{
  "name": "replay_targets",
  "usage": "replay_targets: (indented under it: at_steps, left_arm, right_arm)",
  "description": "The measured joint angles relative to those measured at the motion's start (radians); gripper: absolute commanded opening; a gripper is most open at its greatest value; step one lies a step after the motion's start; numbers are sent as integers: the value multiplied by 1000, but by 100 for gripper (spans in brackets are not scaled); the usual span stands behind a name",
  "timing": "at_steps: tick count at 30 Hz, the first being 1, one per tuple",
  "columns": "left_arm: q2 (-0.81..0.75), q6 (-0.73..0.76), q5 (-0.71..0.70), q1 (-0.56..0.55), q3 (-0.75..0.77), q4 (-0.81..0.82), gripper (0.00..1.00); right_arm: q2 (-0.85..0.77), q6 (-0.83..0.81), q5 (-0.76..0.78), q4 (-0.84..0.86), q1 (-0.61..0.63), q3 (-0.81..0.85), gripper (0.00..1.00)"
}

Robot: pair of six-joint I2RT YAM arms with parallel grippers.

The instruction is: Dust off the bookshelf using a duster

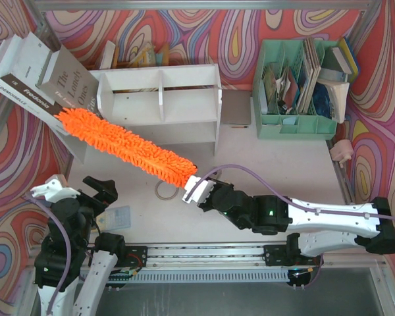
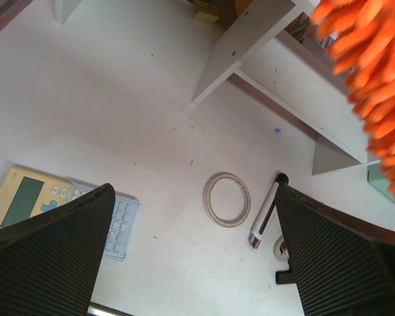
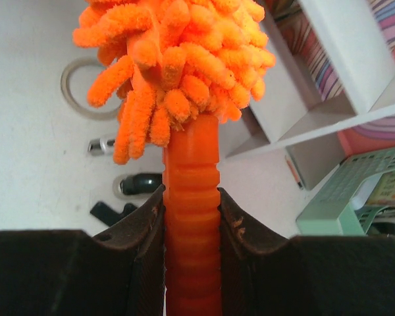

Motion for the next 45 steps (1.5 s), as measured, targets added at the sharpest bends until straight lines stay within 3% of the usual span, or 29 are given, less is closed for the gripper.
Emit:
replay_targets:
  at_steps: [10, 24, 45]
  left_arm:
    - [10, 0, -5, 0, 0, -3, 98]
    - [14, 0, -13, 1, 0, -6, 98]
    - [20, 0, -12, 1, 0, -6, 98]
  right_arm:
    - [-61, 54, -1, -42, 0, -79, 0]
    - [-2, -40, 13, 66, 0, 42, 0]
    - [-41, 172, 22, -29, 0, -172, 0]
